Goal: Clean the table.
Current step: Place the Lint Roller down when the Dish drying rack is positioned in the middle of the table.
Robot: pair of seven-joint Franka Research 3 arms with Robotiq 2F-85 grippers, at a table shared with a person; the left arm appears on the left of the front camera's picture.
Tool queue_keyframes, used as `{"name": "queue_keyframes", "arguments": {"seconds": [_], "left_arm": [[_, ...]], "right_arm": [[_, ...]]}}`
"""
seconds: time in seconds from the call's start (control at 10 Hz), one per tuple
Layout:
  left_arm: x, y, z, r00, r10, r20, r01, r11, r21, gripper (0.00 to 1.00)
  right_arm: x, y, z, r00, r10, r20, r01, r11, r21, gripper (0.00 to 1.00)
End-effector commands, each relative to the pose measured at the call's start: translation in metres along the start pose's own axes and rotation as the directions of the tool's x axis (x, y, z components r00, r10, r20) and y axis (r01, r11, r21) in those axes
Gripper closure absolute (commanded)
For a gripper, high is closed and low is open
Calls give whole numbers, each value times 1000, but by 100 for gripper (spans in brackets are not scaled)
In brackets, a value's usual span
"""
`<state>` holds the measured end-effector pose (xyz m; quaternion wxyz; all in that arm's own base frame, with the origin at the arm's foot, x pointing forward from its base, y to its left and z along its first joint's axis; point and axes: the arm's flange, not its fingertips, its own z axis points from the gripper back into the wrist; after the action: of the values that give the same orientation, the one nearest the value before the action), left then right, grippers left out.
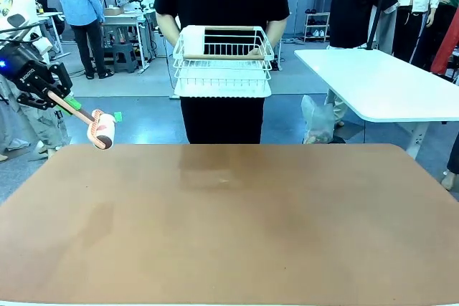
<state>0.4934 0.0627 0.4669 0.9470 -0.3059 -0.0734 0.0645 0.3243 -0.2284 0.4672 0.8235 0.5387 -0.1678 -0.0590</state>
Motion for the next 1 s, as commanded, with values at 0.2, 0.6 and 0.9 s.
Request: {"name": "queue_keyframes", "arguments": {"seconds": [0.2, 0.6, 0.9], "left_arm": [[-1, -3, 4, 1000, 4, 7, -4, 1000, 0, 79], [-1, -3, 4, 1000, 4, 7, -4, 1000, 0, 79], [-1, -3, 4, 1000, 4, 7, -4, 1000, 0, 79]], "right_arm": [[1, 4, 2, 1000, 16, 6, -16, 1000, 16, 0], [1, 4, 2, 1000, 16, 6, -16, 1000, 16, 0], [1, 4, 2, 1000, 16, 6, -16, 1000, 16, 0]]}}
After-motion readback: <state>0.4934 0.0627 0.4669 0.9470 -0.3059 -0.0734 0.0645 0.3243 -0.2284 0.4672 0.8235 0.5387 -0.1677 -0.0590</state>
